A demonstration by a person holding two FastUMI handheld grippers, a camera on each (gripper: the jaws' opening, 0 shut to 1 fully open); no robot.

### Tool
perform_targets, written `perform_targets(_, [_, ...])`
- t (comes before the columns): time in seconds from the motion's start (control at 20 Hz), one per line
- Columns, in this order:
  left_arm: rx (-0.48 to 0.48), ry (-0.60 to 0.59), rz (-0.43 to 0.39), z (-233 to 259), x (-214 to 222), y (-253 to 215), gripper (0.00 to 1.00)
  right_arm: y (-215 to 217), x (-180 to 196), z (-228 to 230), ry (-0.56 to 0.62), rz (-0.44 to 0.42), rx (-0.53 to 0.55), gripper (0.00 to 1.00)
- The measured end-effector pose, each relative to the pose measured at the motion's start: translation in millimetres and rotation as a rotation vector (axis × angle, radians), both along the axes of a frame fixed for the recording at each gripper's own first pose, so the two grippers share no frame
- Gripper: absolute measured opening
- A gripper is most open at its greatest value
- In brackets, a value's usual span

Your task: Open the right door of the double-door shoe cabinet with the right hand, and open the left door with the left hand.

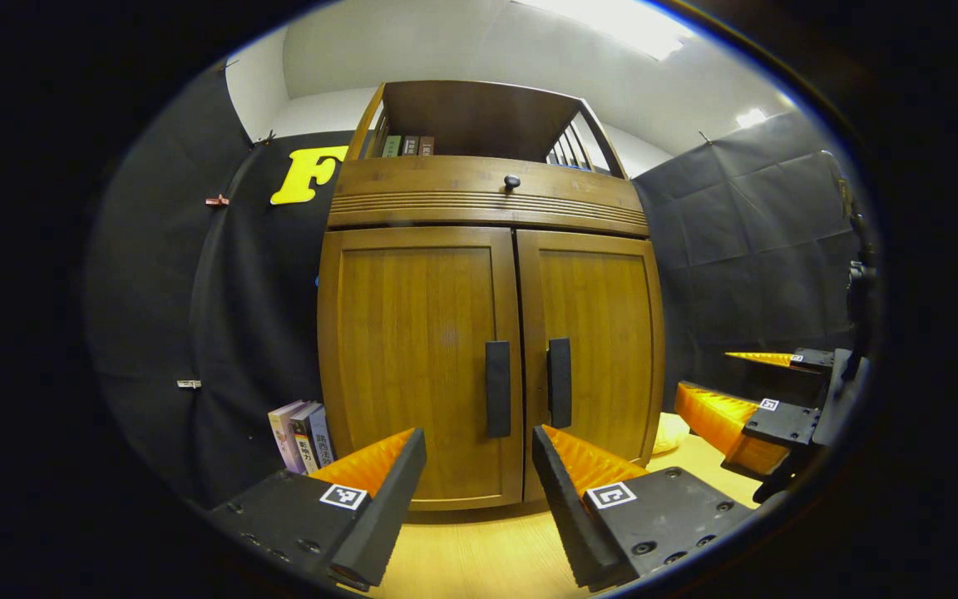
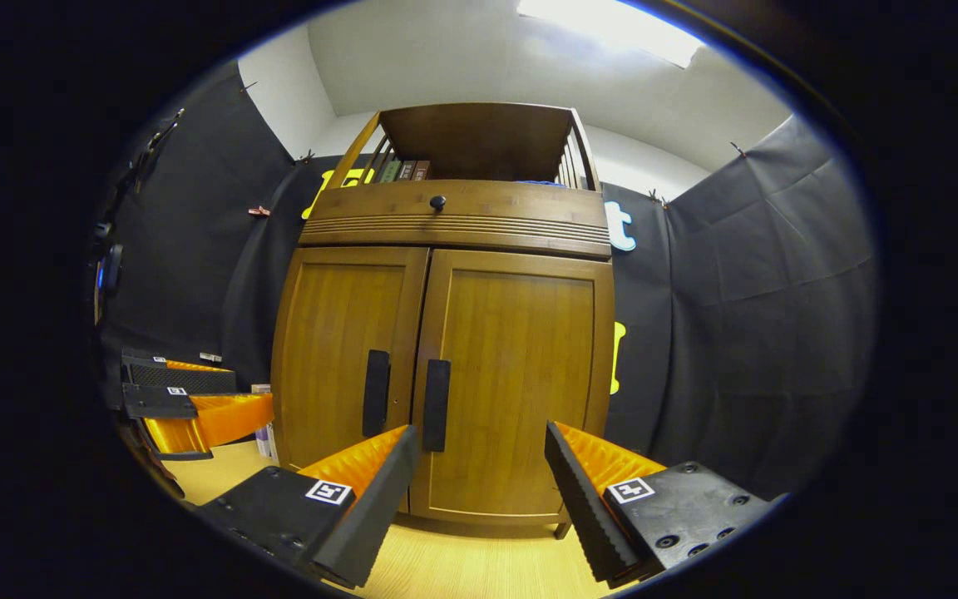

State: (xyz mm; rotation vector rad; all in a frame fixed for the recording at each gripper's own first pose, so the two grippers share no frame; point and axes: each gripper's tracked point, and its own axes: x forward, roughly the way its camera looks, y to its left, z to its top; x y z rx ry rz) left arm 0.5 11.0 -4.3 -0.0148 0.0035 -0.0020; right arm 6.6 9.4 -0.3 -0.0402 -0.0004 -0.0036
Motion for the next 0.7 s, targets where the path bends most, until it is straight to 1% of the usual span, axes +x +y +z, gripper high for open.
perform_targets(0.3, [-0.014, 0.004, 0.004, -5.3, -3.3, 11.7, 0.81, 16.8, 9.3, -2.0, -0.003, 0.023, 0.018, 0.95])
perform_targets(0.35, [-0.017, 0.007, 0.009, -7.2, -4.0, 15.1, 0.79, 20.4, 11.8, -5.3, 0.002, 0.027, 0.022, 0.95])
perform_targets(0.4, [-0.021, 0.009, 0.012, -8.5, -4.7, 19.0, 0.81, 24.8, 15.1, -6.8, 0.007, 0.035, 0.026, 0.95])
perform_targets(0.55, [-0.028, 0.008, 0.014, -14.2, -5.9, 30.2, 0.81, 39.2, 29.1, -13.9, 0.021, 0.053, 0.031, 0.95])
perform_targets(0.7, [-0.031, 0.015, 0.018, -20.8, -7.2, 42.6, 0.81, 50.6, 49.5, -18.1, 0.018, 0.049, 0.031, 0.95])
